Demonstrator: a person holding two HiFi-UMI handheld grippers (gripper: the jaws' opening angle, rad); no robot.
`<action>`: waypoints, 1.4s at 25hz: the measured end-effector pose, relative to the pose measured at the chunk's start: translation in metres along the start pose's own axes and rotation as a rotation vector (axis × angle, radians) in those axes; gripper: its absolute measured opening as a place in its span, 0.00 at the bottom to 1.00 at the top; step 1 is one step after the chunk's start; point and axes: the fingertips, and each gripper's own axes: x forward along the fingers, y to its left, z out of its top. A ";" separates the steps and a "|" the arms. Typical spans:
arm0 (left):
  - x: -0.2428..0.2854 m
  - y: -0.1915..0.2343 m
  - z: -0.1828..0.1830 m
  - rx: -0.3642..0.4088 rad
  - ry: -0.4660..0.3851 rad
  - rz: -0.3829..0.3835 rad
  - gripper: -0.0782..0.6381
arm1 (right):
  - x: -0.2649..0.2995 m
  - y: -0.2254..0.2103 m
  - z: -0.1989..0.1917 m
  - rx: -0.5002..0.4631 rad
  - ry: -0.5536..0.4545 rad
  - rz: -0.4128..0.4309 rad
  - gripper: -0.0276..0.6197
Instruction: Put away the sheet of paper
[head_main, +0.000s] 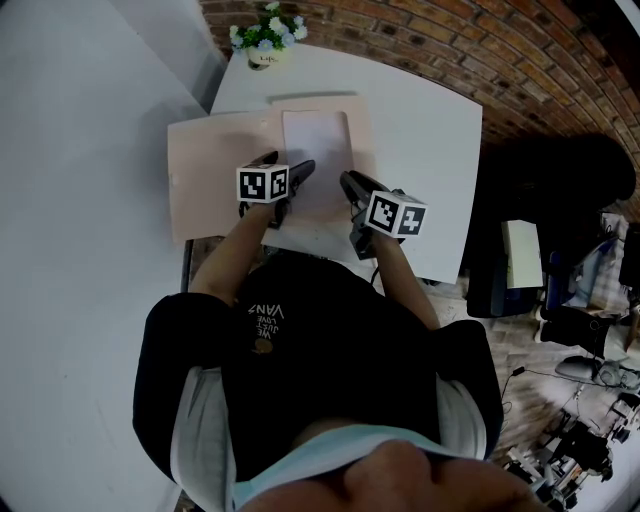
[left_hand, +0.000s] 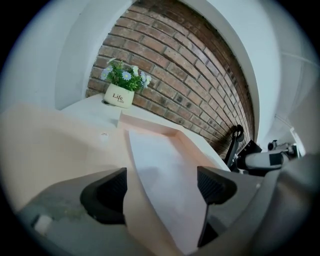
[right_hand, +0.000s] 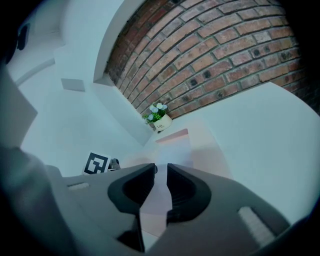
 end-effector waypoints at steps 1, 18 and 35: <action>-0.001 0.000 0.000 0.003 0.000 -0.004 0.72 | 0.001 0.001 0.000 -0.003 0.000 0.000 0.16; -0.027 0.013 0.009 -0.025 -0.064 -0.045 0.65 | 0.012 0.020 -0.001 -0.032 -0.014 0.001 0.11; -0.056 0.012 0.033 0.012 -0.172 -0.075 0.35 | 0.016 0.034 0.007 -0.072 -0.040 0.002 0.05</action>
